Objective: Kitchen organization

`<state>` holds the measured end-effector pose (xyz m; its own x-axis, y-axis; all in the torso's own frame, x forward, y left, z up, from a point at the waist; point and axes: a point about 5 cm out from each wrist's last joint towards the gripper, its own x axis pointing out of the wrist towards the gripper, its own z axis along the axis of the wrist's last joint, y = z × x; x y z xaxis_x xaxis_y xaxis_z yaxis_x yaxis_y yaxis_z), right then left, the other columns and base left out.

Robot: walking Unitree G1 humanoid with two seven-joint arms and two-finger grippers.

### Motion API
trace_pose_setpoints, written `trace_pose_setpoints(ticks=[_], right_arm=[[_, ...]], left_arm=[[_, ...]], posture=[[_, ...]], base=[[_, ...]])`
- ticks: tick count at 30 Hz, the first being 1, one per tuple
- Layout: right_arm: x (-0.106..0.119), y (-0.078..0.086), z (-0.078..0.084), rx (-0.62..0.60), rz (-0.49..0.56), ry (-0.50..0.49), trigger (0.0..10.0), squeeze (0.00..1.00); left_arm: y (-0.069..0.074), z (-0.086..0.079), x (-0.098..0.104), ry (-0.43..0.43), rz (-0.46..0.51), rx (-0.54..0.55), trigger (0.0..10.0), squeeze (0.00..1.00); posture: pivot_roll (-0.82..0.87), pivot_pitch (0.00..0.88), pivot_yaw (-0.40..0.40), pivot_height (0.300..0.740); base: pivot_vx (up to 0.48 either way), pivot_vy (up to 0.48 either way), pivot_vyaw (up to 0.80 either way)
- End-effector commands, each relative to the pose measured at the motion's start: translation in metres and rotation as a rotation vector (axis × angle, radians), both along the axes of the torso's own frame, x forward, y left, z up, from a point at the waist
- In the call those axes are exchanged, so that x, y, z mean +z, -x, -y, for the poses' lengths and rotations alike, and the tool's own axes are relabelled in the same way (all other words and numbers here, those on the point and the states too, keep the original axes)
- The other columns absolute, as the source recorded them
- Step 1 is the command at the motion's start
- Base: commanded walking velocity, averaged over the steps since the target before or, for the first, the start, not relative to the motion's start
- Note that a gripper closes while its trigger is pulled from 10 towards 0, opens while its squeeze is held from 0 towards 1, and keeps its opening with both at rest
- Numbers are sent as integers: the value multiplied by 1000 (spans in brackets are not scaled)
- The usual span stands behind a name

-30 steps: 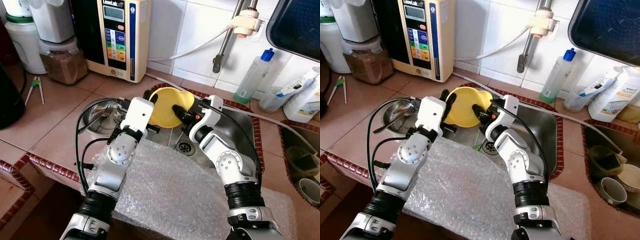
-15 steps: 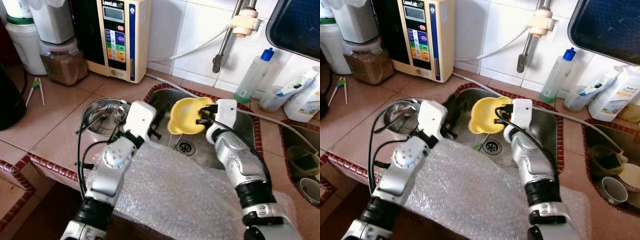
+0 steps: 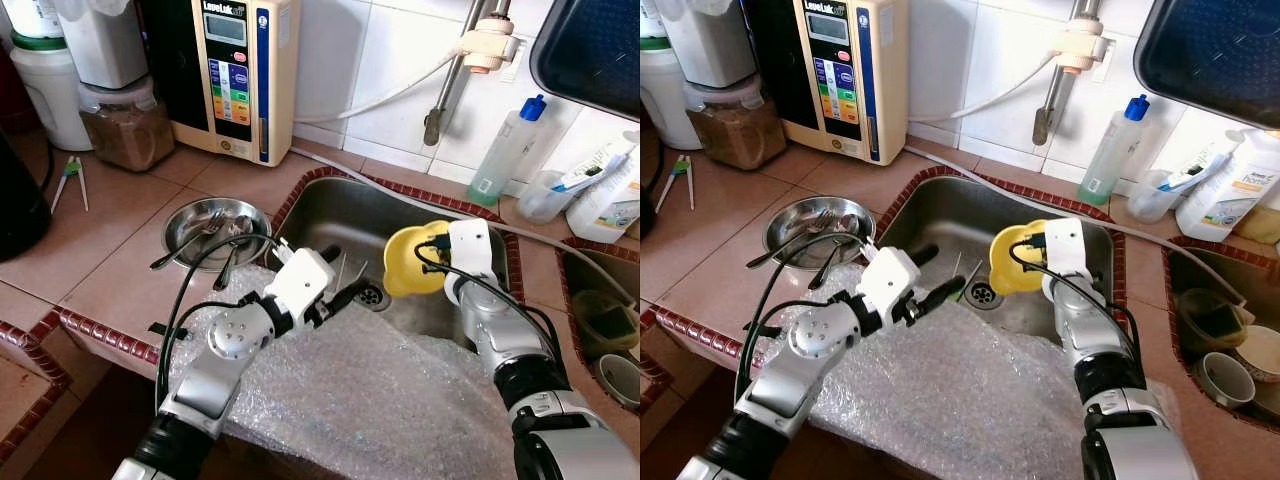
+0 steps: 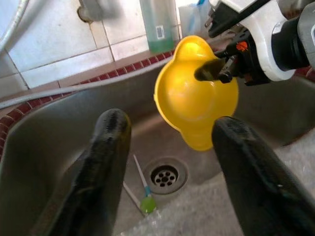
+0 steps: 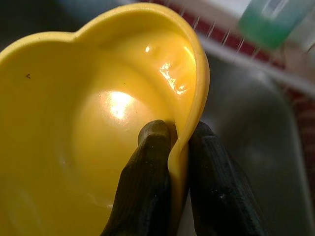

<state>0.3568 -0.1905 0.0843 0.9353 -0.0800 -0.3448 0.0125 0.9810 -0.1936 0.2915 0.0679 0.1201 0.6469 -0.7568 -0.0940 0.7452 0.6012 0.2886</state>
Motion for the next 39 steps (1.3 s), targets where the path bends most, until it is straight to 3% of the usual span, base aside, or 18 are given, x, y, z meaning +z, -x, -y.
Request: trace_pose_setpoints(ticks=[1,9,21,22,23,24,25,35,37,39], right_arm=[[5,-3,5,-19,17,-25,10000,1000],[0,-1,7,-48,23,-35,10000,1000],[-4,-2,-9,27,7,-132,10000,1000],[-6,-1,-14,51,-5,-202,10000,1000],[-6,-1,-14,51,-5,-202,10000,1000],[-10,0,-26,90,-47,-340,10000,1000],[-13,2,-33,126,-81,-389,10000,1000],[-8,-1,-42,226,-60,-331,10000,1000],[-2,-4,-42,189,-38,-411,10000,1000],[2,-5,-42,196,-8,-413,10000,1000]], left_arm=[[0,2,-1,-43,6,-20,10000,1000],[-2,-4,2,-53,21,-15,10000,1000],[-6,-10,4,-87,50,17,10000,1000],[-6,-11,4,-95,56,24,10000,1000],[-6,-11,4,-95,56,24,10000,1000],[-7,-12,5,-84,60,35,10000,1000],[-8,-12,6,-79,60,39,10000,1000],[-11,-17,7,-93,73,71,10000,1000],[-19,-24,11,-100,112,155,10000,1000],[-24,-30,14,-103,133,210,10000,1000]], posture=[[35,0,-77,740],[40,0,-78,740],[47,0,-79,740],[47,0,-78,740],[47,0,-78,740],[48,0,-77,740],[48,0,-77,740],[54,0,-80,740],[55,0,-81,740],[54,0,-82,740]], base=[[0,0,0],[0,0,0],[0,0,0],[0,0,0],[0,0,0],[0,0,0],[0,0,0],[0,0,0],[0,0,0],[0,0,0]])
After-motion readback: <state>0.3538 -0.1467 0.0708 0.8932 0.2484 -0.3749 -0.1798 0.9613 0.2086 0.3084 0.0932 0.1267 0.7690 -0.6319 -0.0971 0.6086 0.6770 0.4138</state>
